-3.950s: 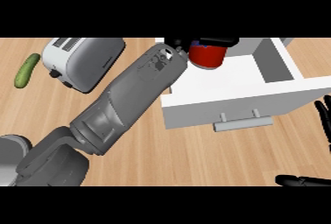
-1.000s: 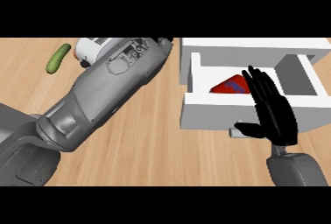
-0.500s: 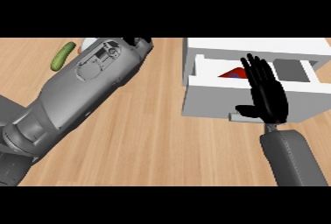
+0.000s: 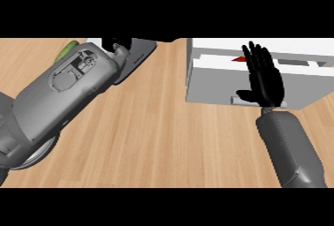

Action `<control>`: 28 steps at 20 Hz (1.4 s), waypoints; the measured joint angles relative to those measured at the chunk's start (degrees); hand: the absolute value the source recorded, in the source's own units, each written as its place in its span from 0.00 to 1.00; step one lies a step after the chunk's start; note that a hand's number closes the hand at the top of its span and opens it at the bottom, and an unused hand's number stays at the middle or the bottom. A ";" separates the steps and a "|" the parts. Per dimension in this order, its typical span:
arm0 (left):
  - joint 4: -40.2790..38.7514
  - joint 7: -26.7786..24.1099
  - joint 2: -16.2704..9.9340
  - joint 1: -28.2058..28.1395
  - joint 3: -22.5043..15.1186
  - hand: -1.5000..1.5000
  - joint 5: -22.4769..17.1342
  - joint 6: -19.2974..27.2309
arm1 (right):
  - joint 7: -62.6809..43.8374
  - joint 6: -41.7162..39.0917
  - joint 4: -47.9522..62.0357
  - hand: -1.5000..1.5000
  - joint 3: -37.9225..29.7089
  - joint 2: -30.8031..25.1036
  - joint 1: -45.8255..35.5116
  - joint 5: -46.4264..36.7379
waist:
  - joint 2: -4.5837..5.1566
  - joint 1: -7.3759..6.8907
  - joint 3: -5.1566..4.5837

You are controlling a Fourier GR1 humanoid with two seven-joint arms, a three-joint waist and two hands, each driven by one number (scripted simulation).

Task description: Pick up the can, place it into the drawer and close the drawer

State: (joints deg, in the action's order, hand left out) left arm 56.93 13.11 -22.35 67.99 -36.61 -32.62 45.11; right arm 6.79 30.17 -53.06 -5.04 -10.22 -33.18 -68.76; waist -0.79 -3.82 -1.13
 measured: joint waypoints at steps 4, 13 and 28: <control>3.89 1.39 -1.57 -2.60 -0.40 0.00 0.73 0.26 | -0.15 4.70 8.18 0.00 -2.26 -0.15 -5.26 -0.88 | 0.40 -0.30 0.31; 11.67 1.80 -5.17 -9.91 -0.05 0.00 2.15 -0.11 | -1.13 10.46 24.21 0.00 -5.96 -0.87 -17.71 -1.96 | 1.33 -0.72 0.83; 20.13 0.54 -8.88 -18.83 1.35 0.00 3.96 -1.45 | 0.11 10.09 37.55 0.00 -9.31 -3.13 -27.77 -1.81 | 2.09 -0.82 1.16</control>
State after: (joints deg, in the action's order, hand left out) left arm 77.07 13.65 -31.23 49.16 -35.26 -28.66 43.66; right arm 6.91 40.26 -15.51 -14.35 -13.35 -60.95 -70.57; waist 1.31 -4.64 0.03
